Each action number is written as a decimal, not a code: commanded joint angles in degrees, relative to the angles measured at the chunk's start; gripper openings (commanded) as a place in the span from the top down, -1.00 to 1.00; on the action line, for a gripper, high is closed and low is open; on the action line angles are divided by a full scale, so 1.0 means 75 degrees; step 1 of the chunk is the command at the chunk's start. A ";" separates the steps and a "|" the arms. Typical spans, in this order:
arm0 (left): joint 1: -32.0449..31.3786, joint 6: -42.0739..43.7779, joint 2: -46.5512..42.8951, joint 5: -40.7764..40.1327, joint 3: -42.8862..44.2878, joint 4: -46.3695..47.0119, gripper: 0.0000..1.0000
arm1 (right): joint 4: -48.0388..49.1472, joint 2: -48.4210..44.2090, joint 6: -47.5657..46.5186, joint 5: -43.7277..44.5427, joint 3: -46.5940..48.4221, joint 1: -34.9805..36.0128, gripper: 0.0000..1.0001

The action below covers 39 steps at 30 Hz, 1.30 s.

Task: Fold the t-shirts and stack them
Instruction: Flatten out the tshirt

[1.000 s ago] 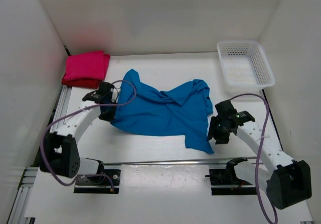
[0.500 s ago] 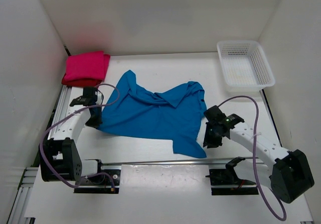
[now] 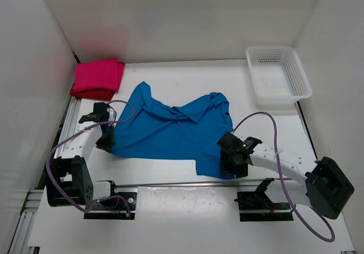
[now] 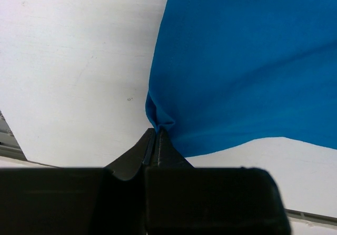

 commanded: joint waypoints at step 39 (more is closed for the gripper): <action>-0.0899 -0.0004 -0.0364 0.0985 0.3055 0.0846 0.80 | 0.0557 -0.1689 -0.1614 -0.0844 0.2789 -0.4504 1.00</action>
